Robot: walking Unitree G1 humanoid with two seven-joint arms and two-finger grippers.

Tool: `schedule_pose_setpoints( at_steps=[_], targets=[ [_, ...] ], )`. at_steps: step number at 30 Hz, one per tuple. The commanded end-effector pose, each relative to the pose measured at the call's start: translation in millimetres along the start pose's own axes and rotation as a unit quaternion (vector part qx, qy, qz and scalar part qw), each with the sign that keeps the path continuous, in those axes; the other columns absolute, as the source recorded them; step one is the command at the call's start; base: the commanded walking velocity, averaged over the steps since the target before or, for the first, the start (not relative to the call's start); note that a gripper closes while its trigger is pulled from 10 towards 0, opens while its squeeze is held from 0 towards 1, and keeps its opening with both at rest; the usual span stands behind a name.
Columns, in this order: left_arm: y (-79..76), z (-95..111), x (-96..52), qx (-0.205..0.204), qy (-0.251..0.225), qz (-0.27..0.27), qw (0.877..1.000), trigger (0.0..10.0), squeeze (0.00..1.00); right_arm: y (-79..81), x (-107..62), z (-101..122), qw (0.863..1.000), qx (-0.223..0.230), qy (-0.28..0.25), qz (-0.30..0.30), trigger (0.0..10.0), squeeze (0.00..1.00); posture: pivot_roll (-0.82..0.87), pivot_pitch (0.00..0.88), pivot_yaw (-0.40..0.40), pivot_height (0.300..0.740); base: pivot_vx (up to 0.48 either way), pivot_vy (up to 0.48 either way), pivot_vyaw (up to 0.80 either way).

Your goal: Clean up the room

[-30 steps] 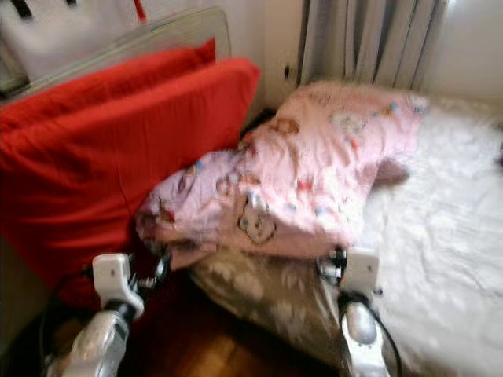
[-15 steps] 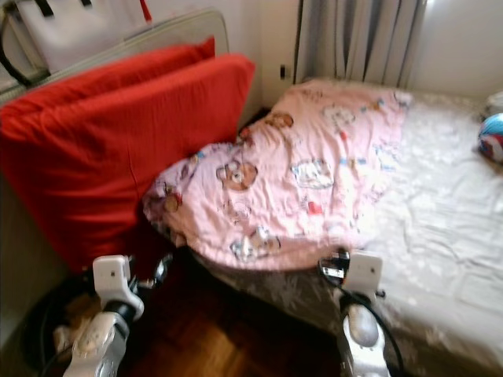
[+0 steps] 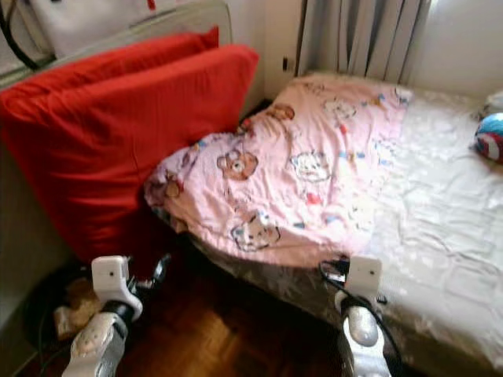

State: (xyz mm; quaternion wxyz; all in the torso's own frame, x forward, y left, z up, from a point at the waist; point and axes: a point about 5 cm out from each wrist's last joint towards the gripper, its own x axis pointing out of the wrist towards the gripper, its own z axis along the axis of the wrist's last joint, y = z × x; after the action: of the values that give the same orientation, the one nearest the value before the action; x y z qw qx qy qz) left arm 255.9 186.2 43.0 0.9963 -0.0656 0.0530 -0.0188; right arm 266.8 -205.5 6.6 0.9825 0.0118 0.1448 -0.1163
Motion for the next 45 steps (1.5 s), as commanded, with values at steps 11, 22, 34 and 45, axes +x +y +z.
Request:
schedule_pose_setpoints(
  at_steps=[11, 22, 34, 45],
  targets=[
    [0.5, -3, 0.5, 0.014, 0.010, -0.004, 1.000, 10.0, 0.00, -12.3, -15.4, -55, 0.983, 0.041, 0.177, -0.039, 10.0, 0.00, -0.02, 0.032, 0.031, 0.740, 0.000, 0.000, 0.00],
    [-2.1, -2, 1.8, 0.019, 0.009, -0.012, 1.000, 10.0, 0.00, -14.7, -27.4, -76, 0.973, 0.037, 0.227, -0.033, 10.0, 0.00, -0.02, 0.029, 0.033, 0.740, 0.000, 0.000, 0.00],
    [-2.2, -2, 1.9, 0.021, 0.009, -0.011, 1.000, 10.0, 0.00, -16.5, -27.1, -76, 0.973, 0.038, 0.226, -0.031, 10.0, 0.31, -0.02, 0.031, 0.031, 0.740, 0.000, 0.000, 0.00],
    [-2.3, -2, 2.6, 0.021, 0.009, -0.011, 1.000, 10.0, 0.00, -18.1, -29.0, -79, 0.971, 0.040, 0.231, -0.041, 10.0, 0.76, -0.02, 0.028, 0.032, 0.740, 0.000, 0.000, 0.00]
  ],
)
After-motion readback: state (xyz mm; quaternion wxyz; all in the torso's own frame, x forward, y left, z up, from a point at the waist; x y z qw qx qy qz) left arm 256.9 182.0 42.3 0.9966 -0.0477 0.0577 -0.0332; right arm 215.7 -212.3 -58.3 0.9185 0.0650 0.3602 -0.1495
